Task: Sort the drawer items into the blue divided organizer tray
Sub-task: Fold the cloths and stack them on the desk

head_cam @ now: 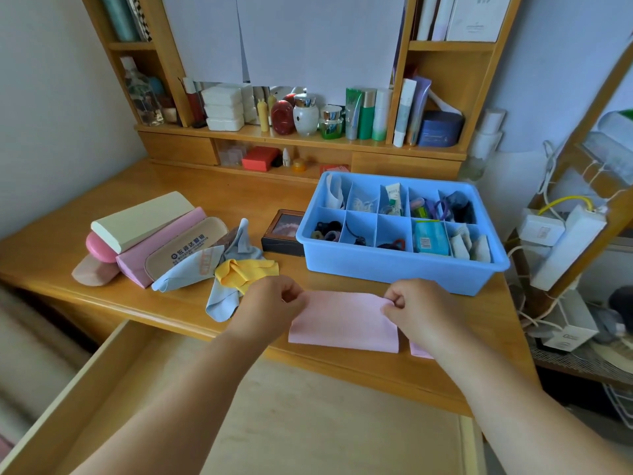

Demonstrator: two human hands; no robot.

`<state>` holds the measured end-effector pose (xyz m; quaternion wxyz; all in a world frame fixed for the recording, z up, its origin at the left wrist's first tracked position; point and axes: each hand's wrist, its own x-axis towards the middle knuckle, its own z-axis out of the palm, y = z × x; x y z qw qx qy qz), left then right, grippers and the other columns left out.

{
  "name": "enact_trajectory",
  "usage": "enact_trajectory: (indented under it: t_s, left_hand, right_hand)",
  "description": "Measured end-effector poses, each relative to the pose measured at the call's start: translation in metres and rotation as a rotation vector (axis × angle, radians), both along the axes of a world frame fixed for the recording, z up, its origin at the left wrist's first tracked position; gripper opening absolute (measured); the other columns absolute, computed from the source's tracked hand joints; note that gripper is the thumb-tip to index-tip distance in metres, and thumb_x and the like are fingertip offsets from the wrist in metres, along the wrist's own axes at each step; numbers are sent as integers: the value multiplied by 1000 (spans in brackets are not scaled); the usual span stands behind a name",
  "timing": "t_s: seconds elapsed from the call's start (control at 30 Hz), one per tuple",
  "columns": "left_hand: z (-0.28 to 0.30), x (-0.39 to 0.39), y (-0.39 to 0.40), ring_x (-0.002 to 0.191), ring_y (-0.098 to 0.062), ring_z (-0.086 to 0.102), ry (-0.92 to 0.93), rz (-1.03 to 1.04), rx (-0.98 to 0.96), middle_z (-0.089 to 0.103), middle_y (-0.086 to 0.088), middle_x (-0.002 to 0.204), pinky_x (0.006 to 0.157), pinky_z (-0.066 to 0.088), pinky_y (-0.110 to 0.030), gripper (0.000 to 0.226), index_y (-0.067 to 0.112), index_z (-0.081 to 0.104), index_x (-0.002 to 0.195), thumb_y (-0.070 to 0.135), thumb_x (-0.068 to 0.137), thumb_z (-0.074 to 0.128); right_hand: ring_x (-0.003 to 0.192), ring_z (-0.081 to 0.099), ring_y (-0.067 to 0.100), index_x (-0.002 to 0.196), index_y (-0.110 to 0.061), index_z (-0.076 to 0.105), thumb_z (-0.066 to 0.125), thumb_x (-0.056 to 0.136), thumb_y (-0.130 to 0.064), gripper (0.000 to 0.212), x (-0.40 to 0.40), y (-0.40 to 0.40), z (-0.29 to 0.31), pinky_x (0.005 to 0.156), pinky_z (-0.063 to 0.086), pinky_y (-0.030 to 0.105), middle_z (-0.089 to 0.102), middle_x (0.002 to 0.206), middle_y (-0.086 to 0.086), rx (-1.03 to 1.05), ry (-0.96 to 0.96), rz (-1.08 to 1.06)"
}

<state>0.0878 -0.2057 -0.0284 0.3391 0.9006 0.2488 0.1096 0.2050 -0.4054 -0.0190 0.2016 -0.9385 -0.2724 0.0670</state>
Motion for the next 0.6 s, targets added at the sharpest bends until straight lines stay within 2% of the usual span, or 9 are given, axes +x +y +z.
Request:
enact_trajectory:
  t_s: [0.1, 0.17, 0.27, 0.37, 0.47, 0.53, 0.6]
  left_hand:
    - [-8, 14, -1, 71, -12, 54, 85, -11, 134, 57, 9, 72, 52, 35, -16, 9, 25, 61, 81, 23, 89, 59]
    - [-11, 18, -3, 73, -12, 52, 142, 5, 176, 54, 9, 76, 50, 33, -17, 3, 25, 57, 93, 23, 90, 57]
    - [-9, 12, -8, 72, -8, 51, 93, 41, 255, 51, 8, 96, 53, 36, -16, 26, 25, 50, 111, 23, 88, 63]
    - [-6, -9, -14, 72, -2, 51, -118, -145, 271, 47, 19, 92, 58, 39, -9, 18, 29, 59, 99, 30, 85, 69]
    - [-9, -29, -16, 90, 3, 51, -35, -338, 202, 51, 22, 98, 72, 39, -5, 19, 31, 65, 97, 37, 80, 72]
    - [-15, -34, -16, 97, -3, 52, -16, -363, 260, 56, 14, 105, 80, 43, -13, 18, 24, 68, 99, 31, 83, 70]
    - [-14, -36, -20, 97, -9, 55, -28, -348, 335, 60, 7, 108, 80, 45, -19, 13, 19, 69, 99, 24, 89, 62]
  right_hand:
    - [57, 55, 9, 84, -30, 61, 54, 91, -30, 10, 6, 10, -6, 50, 43, 24, 61, 74, -10, -67, -71, -1]
    - [59, 51, 10, 95, -27, 60, 51, 92, -26, 10, 6, 14, -8, 49, 39, 24, 57, 77, -10, -110, -131, 21]
    - [82, 56, 16, 113, -23, 54, 53, 92, -25, 21, 0, 13, -10, 57, 34, 26, 56, 101, -5, -102, -290, 76]
    - [81, 53, 12, 99, -23, 63, 61, 88, -29, 13, -15, 2, -11, 58, 31, 19, 56, 97, -8, 87, -310, 217]
    - [89, 55, 11, 97, -25, 70, 66, 81, -45, 26, -26, -16, -13, 78, 40, 23, 63, 97, -12, 59, -195, 374]
    - [94, 55, 14, 104, -24, 69, 61, 86, -40, 25, -29, -22, -17, 87, 40, 26, 62, 105, -10, -14, -199, 406]
    - [96, 55, 17, 104, -22, 68, 50, 93, -24, 21, -32, -22, -17, 87, 39, 28, 62, 107, -7, -113, -289, 429]
